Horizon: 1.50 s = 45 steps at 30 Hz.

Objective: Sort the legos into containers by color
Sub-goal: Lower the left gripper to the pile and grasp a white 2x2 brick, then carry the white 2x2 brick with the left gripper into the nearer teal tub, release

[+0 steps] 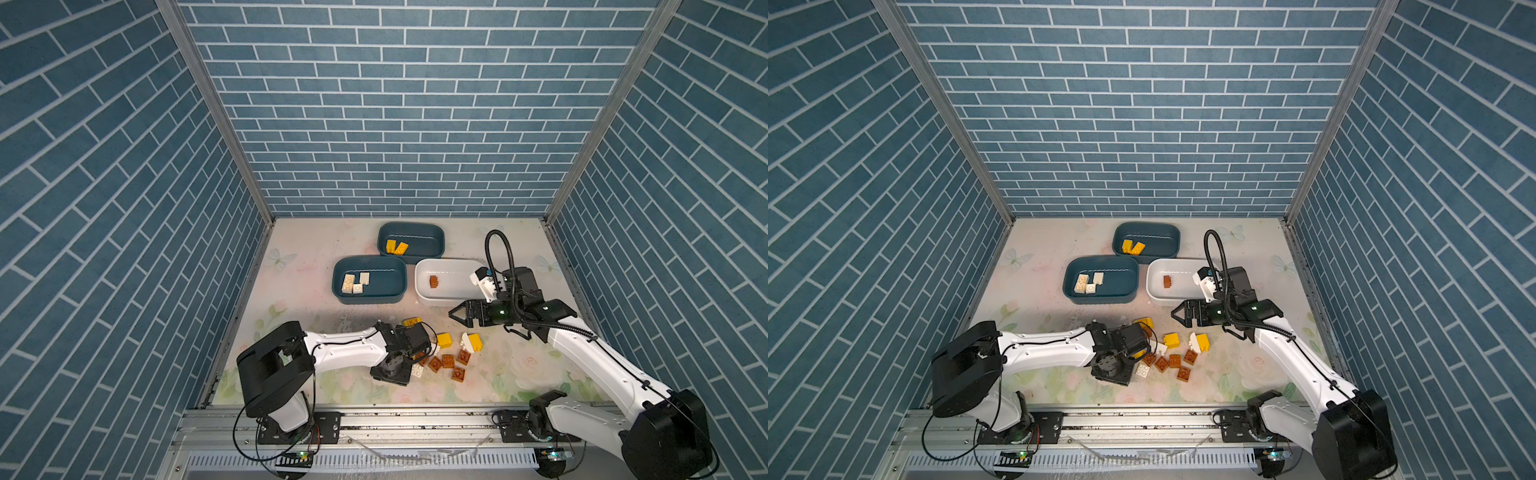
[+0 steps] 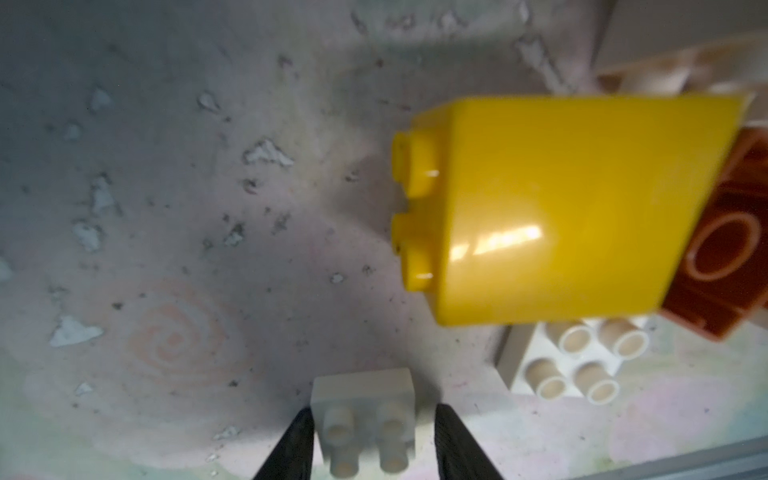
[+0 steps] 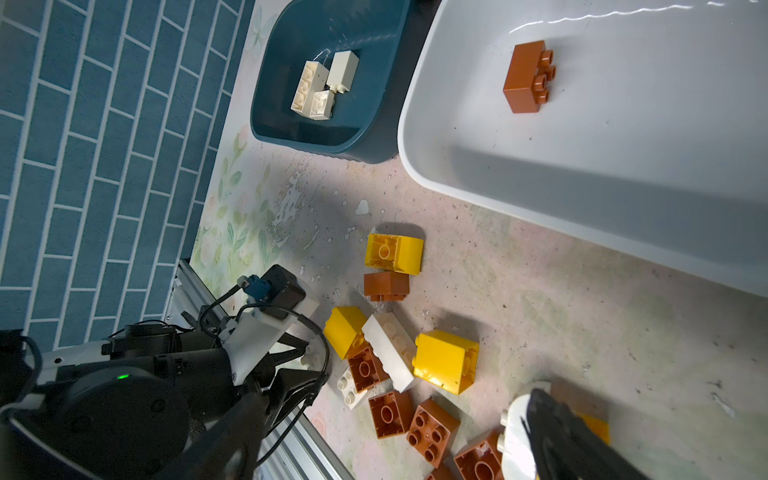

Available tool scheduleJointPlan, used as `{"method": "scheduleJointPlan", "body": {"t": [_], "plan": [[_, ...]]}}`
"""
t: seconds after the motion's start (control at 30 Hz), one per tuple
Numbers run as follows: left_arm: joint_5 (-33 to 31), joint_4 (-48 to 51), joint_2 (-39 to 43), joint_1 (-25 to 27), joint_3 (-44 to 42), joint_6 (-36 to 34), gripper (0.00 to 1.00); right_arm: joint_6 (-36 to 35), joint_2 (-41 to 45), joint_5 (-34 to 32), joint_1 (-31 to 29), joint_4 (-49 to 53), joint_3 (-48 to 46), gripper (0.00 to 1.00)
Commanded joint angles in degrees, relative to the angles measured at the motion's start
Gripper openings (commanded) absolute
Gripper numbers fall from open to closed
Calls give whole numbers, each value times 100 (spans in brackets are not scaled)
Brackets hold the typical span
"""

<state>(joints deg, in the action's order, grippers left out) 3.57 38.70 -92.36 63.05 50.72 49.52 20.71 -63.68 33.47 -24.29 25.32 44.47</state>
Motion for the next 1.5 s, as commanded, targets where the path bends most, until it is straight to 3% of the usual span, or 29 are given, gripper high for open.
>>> {"method": "scheduleJointPlan", "body": {"t": [0.0,0.27,0.47,0.8,1.03,1.47], "plan": [[-375,104,-198,15,-31,95,47,-89,-22,123,-23,45,18,98],[-436,298,-56,3,62,10,28,-111,-105,211,-23,-65,35,99],[-577,1038,201,-214,690,-535,28,-75,-233,221,-19,-290,112,99],[-526,1602,345,-1741,1886,-2076,30,108,-356,164,-20,-794,341,99],[-451,1455,-397,-2930,3073,-3002,30,126,-290,42,-26,-901,422,99],[-354,850,-2246,-3769,4418,-3211,30,68,-95,-196,-16,-775,396,99]]}}
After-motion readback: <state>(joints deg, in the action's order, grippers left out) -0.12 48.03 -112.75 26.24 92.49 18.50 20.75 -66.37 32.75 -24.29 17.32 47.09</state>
